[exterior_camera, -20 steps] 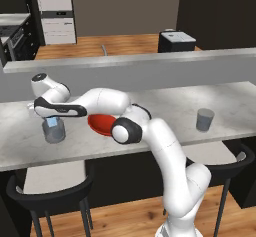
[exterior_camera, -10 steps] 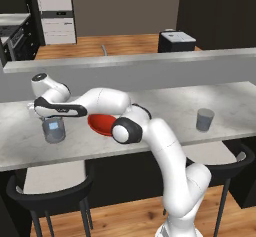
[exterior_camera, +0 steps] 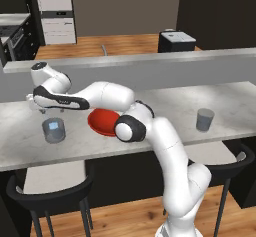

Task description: There are four ice cubes in the ice bowl. Place two ice cubes in each glass of water.

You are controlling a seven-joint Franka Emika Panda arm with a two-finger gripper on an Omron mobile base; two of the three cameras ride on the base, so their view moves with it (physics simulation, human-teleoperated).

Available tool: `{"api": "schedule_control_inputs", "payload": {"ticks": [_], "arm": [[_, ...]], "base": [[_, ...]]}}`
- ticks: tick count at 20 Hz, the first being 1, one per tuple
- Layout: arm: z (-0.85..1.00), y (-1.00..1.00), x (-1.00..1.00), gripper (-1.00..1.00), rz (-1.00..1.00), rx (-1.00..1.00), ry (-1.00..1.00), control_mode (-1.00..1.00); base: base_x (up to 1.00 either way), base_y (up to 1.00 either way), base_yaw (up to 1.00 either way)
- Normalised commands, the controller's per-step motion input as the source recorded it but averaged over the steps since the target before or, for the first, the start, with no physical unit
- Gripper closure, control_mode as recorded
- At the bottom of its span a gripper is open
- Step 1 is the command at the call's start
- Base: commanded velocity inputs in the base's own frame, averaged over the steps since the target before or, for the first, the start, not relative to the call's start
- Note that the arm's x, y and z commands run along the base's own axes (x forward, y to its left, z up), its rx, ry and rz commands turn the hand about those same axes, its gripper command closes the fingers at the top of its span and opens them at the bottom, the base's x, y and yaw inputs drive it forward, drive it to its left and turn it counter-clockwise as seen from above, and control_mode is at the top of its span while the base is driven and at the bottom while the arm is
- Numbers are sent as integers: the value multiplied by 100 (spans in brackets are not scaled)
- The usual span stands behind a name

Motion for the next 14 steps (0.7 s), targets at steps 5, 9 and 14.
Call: {"api": "schedule_control_inputs", "payload": {"ticks": [5,9,14], "arm": [[22,-70,-87,-100,0,0,0,-100],[-11,-85,-100,-100,0,0,2,-100],[-24,-100,-100,-100,0,0,4,-100]], "base": [[0,0,0],[0,0,0],[0,0,0]]}}
